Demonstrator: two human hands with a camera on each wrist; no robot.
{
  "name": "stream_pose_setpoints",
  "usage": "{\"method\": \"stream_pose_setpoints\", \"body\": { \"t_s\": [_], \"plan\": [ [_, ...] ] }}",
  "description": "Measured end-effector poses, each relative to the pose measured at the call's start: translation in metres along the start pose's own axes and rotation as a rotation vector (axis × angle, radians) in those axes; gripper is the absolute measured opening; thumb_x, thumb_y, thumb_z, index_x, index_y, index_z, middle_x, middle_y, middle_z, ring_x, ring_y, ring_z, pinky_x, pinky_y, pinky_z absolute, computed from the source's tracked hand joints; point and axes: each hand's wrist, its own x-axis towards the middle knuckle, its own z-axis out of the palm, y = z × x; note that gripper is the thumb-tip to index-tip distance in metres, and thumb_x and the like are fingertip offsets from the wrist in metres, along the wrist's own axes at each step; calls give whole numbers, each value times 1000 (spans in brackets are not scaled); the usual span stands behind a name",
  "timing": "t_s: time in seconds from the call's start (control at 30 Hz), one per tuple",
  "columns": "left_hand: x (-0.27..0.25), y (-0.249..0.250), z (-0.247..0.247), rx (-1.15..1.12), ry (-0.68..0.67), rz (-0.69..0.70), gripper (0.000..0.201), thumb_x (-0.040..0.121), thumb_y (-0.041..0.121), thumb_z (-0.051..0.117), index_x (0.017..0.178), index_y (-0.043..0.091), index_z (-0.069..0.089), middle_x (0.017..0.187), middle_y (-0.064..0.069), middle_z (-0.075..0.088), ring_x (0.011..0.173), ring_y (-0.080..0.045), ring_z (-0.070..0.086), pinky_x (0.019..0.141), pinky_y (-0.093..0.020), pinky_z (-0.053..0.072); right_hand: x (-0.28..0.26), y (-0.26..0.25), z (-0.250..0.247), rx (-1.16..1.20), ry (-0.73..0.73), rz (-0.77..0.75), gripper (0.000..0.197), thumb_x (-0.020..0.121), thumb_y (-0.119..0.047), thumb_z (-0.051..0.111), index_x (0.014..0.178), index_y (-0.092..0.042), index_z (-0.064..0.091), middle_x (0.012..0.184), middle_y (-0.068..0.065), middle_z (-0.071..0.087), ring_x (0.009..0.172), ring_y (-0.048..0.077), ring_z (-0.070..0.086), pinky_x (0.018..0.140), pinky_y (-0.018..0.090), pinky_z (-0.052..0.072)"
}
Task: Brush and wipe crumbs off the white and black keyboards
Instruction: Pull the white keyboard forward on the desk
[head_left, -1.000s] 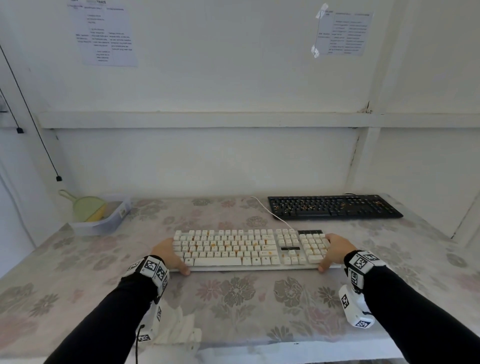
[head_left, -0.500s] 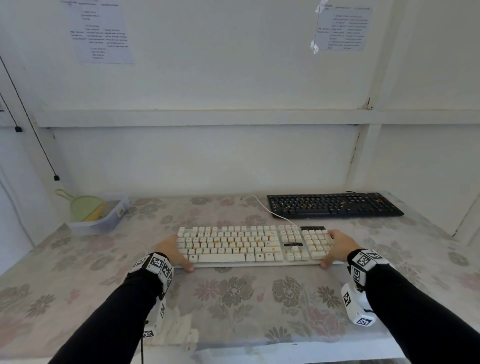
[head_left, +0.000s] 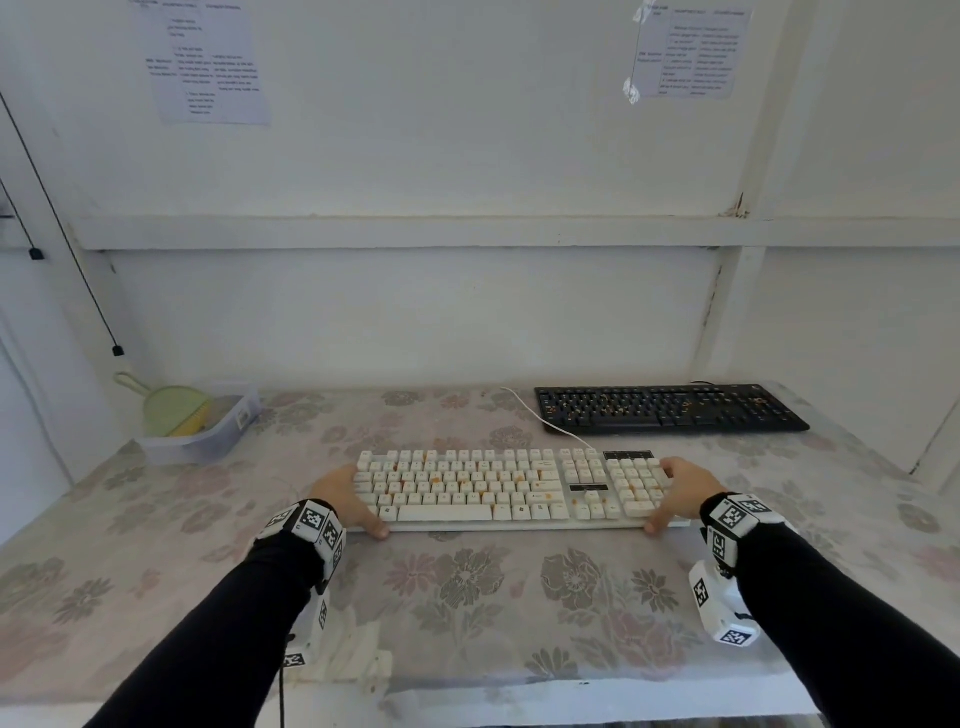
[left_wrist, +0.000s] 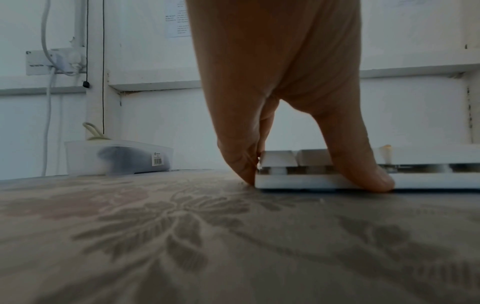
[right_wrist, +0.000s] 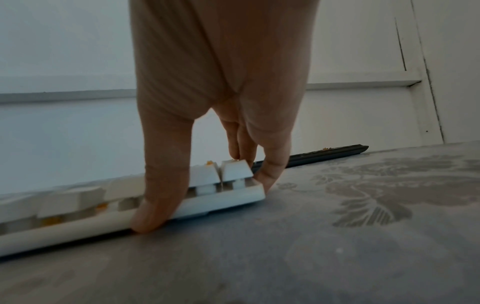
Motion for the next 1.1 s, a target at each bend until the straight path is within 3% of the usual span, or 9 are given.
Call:
{"method": "stream_pose_setpoints", "body": {
  "t_s": [0.37,0.73,1.1],
  "plan": [
    [-14,4,0,34,10,1,111,61,25,88,148,7,23,151,-9,34,137,-25,35,109,-31,31,-8,5,-3,-27,-10,10,105,56,-11,88,142,-9,29,146,12,37,132,30,37,107,37,34],
    [-23,6,4,18,11,-3,100,60,19,89,142,7,34,143,-10,43,132,-26,41,107,-32,33,-17,12,-5,-55,4,15,104,55,-11,88,142,-9,30,144,12,39,131,30,38,107,38,34],
    [-24,3,4,5,-23,22,106,61,25,88,145,9,27,146,-10,40,134,-26,38,111,-34,31,-24,11,1,-33,-22,-7,106,62,-8,84,146,-7,19,148,12,33,134,30,34,109,37,31]
  ]
}}
